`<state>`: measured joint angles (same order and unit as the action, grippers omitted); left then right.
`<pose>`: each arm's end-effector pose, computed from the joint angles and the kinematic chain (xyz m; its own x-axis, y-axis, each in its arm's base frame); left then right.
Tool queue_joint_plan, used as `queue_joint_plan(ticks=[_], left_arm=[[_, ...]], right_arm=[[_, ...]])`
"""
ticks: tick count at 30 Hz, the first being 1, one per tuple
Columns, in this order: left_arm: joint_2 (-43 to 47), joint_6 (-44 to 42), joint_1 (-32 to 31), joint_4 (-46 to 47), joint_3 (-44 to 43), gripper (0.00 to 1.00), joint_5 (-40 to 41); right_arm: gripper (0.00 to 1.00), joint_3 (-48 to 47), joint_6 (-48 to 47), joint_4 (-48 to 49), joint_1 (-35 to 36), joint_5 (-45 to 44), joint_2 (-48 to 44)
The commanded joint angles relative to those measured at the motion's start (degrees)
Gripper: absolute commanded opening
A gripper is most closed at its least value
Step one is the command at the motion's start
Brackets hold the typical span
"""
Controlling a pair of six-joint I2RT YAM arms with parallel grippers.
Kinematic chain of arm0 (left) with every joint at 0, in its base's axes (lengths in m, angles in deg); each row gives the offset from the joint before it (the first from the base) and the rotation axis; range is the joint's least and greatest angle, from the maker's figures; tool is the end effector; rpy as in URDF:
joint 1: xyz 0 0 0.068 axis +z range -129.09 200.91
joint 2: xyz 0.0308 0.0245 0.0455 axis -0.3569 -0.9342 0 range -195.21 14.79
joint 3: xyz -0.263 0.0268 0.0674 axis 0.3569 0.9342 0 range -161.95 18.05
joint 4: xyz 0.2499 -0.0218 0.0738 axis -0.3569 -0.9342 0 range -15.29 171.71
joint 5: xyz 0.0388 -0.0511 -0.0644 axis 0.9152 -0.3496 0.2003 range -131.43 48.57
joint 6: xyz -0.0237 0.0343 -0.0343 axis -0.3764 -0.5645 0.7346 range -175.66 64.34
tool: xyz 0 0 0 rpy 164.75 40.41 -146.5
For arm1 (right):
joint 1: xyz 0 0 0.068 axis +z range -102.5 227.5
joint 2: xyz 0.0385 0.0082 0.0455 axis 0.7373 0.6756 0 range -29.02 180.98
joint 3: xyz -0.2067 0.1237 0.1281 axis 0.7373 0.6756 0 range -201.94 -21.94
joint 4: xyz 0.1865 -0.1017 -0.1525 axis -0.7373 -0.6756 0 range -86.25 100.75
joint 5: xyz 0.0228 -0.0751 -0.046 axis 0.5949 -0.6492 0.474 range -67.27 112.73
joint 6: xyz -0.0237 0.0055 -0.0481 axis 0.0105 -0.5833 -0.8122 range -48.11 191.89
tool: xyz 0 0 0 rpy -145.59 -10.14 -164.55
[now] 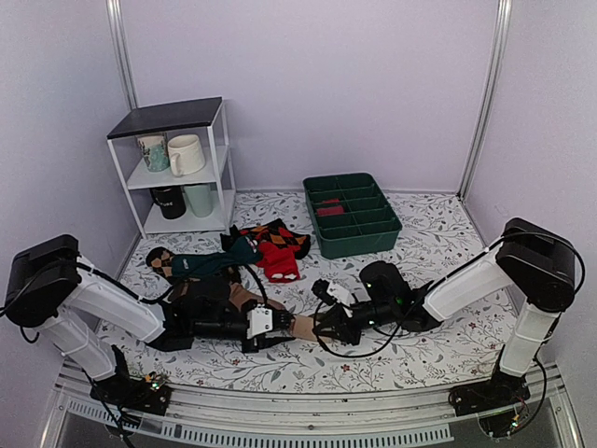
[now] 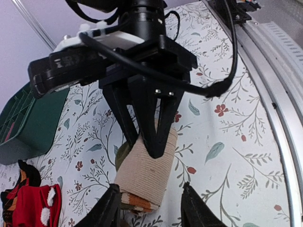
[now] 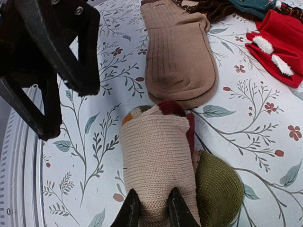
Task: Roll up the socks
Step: Roll a pair of socks at the center of the board.
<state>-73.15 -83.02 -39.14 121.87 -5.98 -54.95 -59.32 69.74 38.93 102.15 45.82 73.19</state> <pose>0.1284 -0.2395 0.1398 0.2576 0.4477 -0.8563 0.9355 0.1062 0.3370 0.1738 0.2692 0.1116 -0.3100 -0.4969 -0.8105 -0.9447 0.2571 0.2037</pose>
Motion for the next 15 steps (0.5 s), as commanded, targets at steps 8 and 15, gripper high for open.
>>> queue_joint_plan(ticks=[8,15], left_arm=[[-5.2,-8.6,-1.1,6.3,-0.1,0.55,3.1],[-9.9,-9.8,-1.2,6.3,-1.9,0.57,6.8]], right_arm=[[0.01,-3.3,4.1,-24.4,-0.6,8.1,7.7],[0.01,-4.0,4.0,-25.0,-0.6,8.7,8.9]])
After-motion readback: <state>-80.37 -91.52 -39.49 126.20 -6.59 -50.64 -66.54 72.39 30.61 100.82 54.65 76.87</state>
